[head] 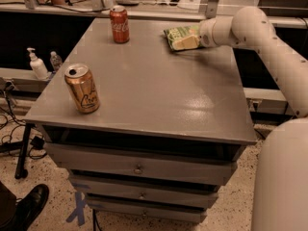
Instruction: Move green jalapeno chip bag near orange can
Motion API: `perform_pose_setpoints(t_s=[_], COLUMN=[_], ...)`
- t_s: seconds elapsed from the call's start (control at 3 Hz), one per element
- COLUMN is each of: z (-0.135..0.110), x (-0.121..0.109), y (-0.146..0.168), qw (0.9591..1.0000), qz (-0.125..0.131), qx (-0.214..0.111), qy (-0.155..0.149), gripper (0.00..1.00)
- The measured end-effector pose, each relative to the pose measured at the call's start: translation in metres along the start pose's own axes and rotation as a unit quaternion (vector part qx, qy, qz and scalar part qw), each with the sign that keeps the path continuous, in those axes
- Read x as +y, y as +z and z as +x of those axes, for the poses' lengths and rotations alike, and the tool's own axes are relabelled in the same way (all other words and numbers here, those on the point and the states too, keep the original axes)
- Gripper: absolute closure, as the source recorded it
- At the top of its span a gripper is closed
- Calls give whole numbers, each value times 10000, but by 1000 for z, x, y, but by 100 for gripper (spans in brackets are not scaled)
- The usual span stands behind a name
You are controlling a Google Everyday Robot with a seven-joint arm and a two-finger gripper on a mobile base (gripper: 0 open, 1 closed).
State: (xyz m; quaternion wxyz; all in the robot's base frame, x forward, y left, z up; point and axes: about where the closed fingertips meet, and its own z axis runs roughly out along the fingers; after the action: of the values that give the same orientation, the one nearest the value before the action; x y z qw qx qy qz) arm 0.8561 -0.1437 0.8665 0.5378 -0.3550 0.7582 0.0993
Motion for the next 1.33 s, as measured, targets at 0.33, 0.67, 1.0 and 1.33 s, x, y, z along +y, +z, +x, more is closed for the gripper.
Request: perform_pose_setpoints(t_s=[0.33,0.67,1.0,1.33], z=[6,12,16,16], x=[-1,-1,-1,1], y=[7,10,9,9], qw=[10000,9999,9997,9997], qz=[-40,-51,-57,-83], qx=[77,141,186,195], qy=[41,86,118,150], gripper=[41,64,88,100])
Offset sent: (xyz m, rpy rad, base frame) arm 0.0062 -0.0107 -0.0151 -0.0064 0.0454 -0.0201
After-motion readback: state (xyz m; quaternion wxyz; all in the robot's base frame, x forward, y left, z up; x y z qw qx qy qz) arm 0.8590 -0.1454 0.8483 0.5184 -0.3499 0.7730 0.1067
